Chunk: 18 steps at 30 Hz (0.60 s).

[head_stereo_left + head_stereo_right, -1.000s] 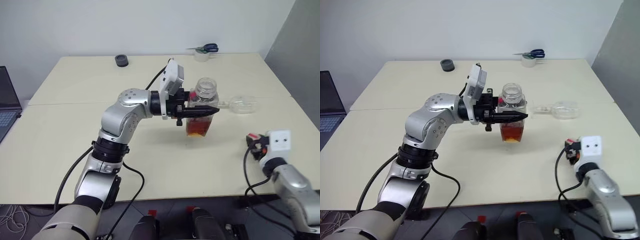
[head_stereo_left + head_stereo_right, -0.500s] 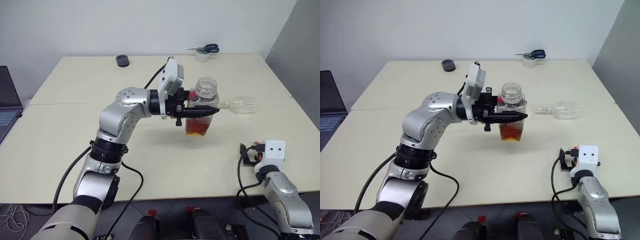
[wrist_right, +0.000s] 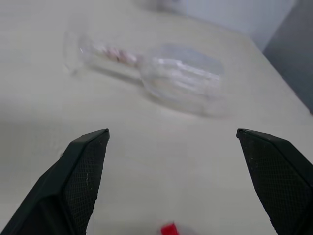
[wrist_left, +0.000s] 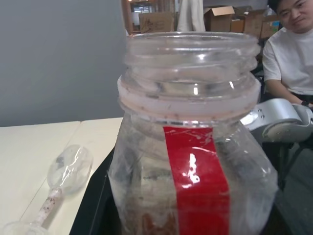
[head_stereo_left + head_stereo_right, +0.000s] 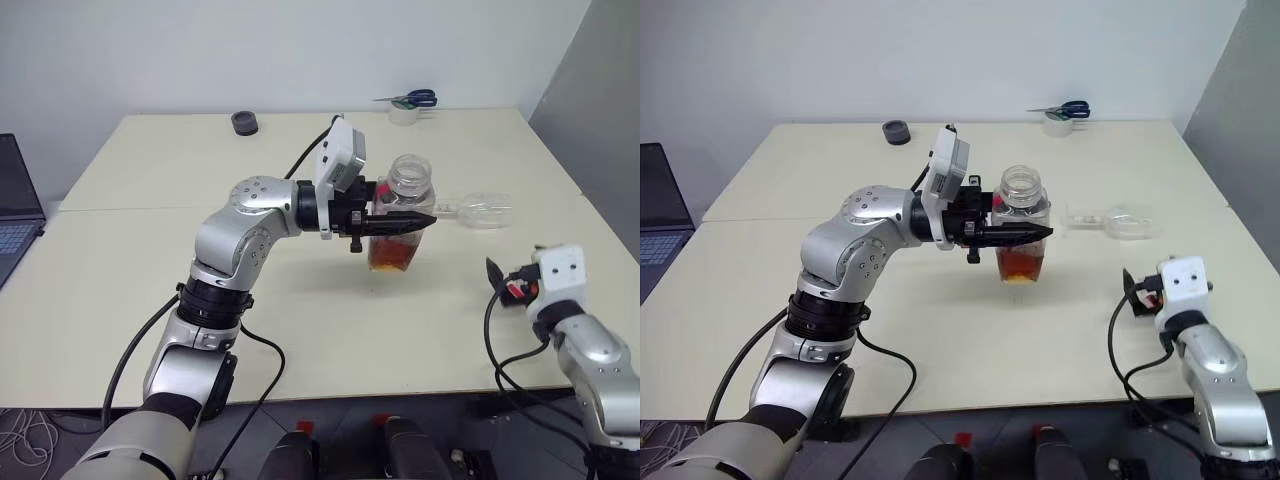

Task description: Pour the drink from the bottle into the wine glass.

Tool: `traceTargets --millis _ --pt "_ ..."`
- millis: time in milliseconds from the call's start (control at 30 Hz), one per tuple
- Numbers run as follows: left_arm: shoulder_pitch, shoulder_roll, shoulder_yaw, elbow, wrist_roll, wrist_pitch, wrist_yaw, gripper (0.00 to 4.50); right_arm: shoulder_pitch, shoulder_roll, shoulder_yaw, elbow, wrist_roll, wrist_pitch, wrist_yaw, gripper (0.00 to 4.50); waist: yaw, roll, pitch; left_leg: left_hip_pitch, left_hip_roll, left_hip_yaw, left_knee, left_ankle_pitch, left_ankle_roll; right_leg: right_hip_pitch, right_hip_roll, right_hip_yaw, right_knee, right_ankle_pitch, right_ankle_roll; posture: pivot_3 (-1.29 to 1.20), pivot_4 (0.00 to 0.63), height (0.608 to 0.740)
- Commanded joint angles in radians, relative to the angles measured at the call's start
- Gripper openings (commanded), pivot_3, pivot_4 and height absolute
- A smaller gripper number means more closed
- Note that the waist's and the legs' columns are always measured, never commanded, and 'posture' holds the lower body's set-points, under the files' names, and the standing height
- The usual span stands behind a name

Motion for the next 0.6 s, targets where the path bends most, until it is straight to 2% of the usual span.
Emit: traceTargets --millis 33,67,167,300,400,600 --pt "-0.008 0.019 0.041 -0.015 0.02 -0.023 0.054 1.75 -0.094 -0.085 -0.022 -0.203 0.241 0.084 0.199 4.44 0.0 0.001 0.001 0.0 0.0 0.0 0.0 0.0 0.0 0.0 0.0 0.0 0.0 0.0 0.0 0.0 0.15 0.74" --pt "-0.012 0.02 0.042 0.013 0.061 -0.048 0.101 1.75 -0.126 -0.122 -0.028 -0.24 0.325 0.149 0.236 4.44 0.0 0.001 0.001 0.0 0.0 -0.001 0.0 0.0 0.0 0.0 0.0 0.0 0.0 0.0 0.0 0.0 0.15 0.74" --pt "-0.037 0.01 0.053 0.123 0.173 -0.124 0.251 1.75 -0.267 -0.186 -0.079 -0.275 0.613 0.327 0.228 4.44 0.003 0.0 0.001 0.001 0.0 -0.006 0.001 -0.001 0.001 0.004 0.0 -0.004 -0.004 0.0 0.0 0.0 0.15 0.74" --pt "-0.091 0.012 0.097 0.283 0.303 -0.221 0.472 1.75 -0.468 -0.288 -0.094 -0.225 0.821 0.45 0.245 4.44 0.006 -0.001 0.002 -0.001 -0.002 -0.008 0.002 -0.001 0.002 0.004 -0.002 -0.005 -0.004 0.0 0.0 0.0 0.15 0.74" --pt "-0.11 0.029 0.123 0.378 0.411 -0.311 0.651 1.75 -0.557 -0.321 -0.058 -0.19 0.847 0.476 0.269 4.44 0.007 -0.001 0.002 -0.002 -0.001 -0.009 0.0 -0.001 0.001 0.003 -0.004 -0.006 -0.006 0.0 0.0 0.0 0.15 0.74" --pt "-0.068 0.029 0.229 0.426 0.464 -0.311 0.901 1.75 -0.586 -0.236 0.029 -0.158 0.782 0.439 0.25 4.44 0.008 -0.002 0.002 -0.004 -0.002 -0.008 0.0 -0.001 0.001 0.001 -0.007 -0.005 -0.006 0.0 0.0 0.0 0.15 0.74"
